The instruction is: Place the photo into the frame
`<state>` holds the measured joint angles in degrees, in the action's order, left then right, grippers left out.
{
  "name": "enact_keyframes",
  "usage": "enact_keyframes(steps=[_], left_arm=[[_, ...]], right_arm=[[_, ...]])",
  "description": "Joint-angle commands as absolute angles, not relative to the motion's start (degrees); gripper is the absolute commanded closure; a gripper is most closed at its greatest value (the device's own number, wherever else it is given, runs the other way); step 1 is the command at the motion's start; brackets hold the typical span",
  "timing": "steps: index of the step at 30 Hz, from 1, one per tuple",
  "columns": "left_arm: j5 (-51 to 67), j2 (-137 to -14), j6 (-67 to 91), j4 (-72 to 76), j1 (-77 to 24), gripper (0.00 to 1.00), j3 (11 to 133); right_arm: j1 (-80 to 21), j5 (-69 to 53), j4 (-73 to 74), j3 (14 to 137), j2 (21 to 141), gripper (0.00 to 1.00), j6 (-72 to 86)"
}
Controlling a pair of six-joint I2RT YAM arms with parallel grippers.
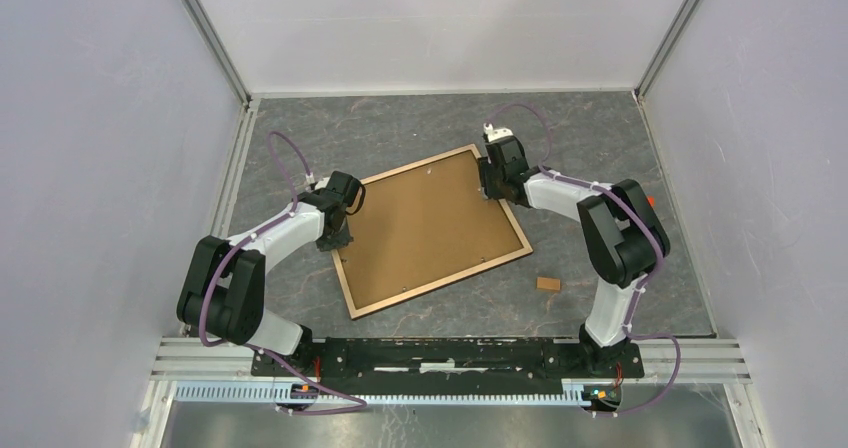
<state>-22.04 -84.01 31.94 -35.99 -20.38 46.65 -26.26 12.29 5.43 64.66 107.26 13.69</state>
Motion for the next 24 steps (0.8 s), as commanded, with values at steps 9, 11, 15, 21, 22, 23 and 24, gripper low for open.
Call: enact_keyframes(steps=[9, 11, 15, 21, 22, 23, 24], left_arm=[[-21.9, -83.9, 29.8, -33.8, -20.7, 0.98, 48.6], [-21.9, -83.9, 29.8, -33.8, -20.7, 0.98, 48.8], [-21.7, -84.1, 30.0, -33.8, -20.7, 0.98, 48.9], [-21.5, -84.2, 30.0, -33.6, -20.7, 0.98, 48.9], [-21.5, -84.2, 30.0, -33.6, -20.7, 0.98, 48.9], [-21.4, -84.1, 29.9, -33.6, -20.7, 0.98, 48.9], [-21.5, -84.0, 29.9, -33.7, -20.7, 0.98, 48.9]], right_arm=[[-26.6, 10.4, -0.2, 63.2, 103.5, 0.37, 17.4], [-26.7, 10.9, 2.1, 66.1, 106.5, 0.35, 18.6], [-27.4, 11.8, 6.4, 70.5, 110.8, 0.35, 18.6], [-28.1, 12.6, 7.8, 69.4, 111.0, 0.44, 17.6], [-28.2, 12.6, 8.2, 69.5, 111.1, 0.45, 17.4], [-28.2, 12.4, 8.6, 69.5, 111.1, 0.46, 17.1], [-28.2, 12.1, 9.1, 69.4, 110.9, 0.47, 16.9]])
